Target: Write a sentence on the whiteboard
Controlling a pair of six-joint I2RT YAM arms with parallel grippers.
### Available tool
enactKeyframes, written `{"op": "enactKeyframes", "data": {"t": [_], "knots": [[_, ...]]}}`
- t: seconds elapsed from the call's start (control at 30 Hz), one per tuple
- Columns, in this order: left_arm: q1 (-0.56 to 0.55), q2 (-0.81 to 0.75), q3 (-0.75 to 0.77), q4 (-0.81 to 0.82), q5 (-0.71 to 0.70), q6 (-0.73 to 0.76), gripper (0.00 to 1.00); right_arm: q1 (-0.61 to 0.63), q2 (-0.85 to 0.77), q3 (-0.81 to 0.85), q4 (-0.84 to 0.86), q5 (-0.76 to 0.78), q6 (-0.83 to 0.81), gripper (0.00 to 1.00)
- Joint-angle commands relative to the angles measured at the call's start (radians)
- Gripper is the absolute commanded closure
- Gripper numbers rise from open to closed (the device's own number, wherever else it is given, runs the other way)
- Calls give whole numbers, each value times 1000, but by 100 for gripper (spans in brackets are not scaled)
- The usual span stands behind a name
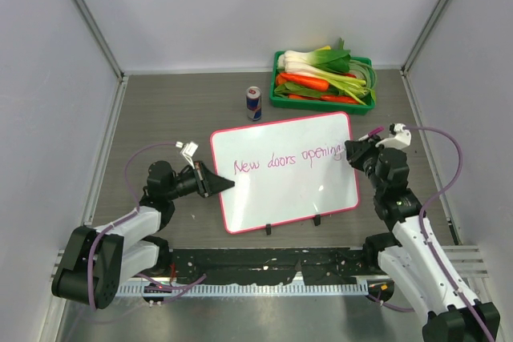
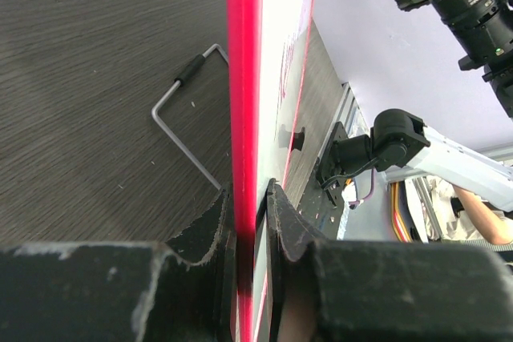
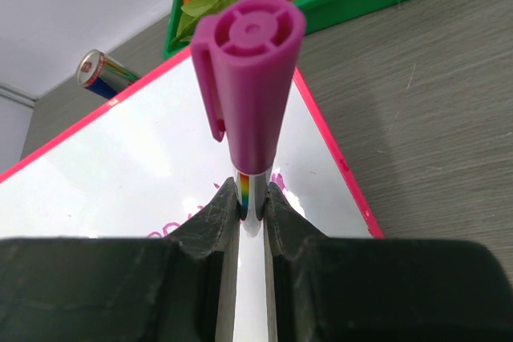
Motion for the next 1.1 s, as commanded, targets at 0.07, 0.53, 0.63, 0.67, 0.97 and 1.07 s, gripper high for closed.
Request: {"op": "enactKeyframes", "data": {"t": [0.07,0.53,0.63,0.67,0.97,1.07], "knots": [[-5,3,1,-39,-62,108,100,0,-22,76,-6,11,0,99],[-5,3,1,-36,-63,106,100,0,-13,123,-62,83,-69,98],[-4,3,1,-37,-63,106,100,0,-25,114,-76,116,-72,99],[-5,5,1,-38,-65,106,100,-2,-27,110,-83,119,-78,99],[-2,8,1,-34,-65,106,100,0,-42,74,-92,172,-89,99],[-5,6,1,-34,-65,104,100,0,-24,64,-77,172,-93,99]]}}
